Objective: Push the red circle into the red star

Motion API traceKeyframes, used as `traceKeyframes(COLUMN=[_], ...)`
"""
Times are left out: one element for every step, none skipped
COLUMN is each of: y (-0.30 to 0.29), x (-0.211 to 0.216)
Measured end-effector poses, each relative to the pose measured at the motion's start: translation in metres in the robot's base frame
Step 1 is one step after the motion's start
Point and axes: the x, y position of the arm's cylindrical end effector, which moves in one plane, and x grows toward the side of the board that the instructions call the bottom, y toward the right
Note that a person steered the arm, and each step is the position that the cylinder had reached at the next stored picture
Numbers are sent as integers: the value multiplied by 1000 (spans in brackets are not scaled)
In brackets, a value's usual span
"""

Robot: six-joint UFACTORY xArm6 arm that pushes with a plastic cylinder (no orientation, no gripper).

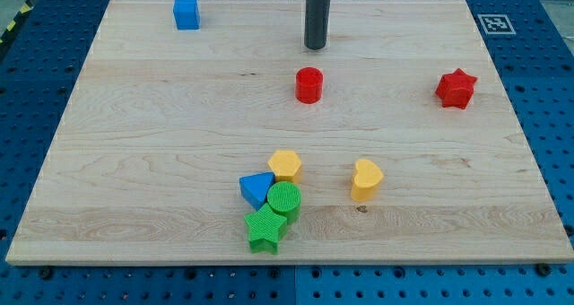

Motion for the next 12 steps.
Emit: traceKeyframes(y=[-33,-33,-47,-67,-92,-89,-57,-40,-6,8,37,37], x=[1,1,0,-1,29,65,88,90,90,90,95,96])
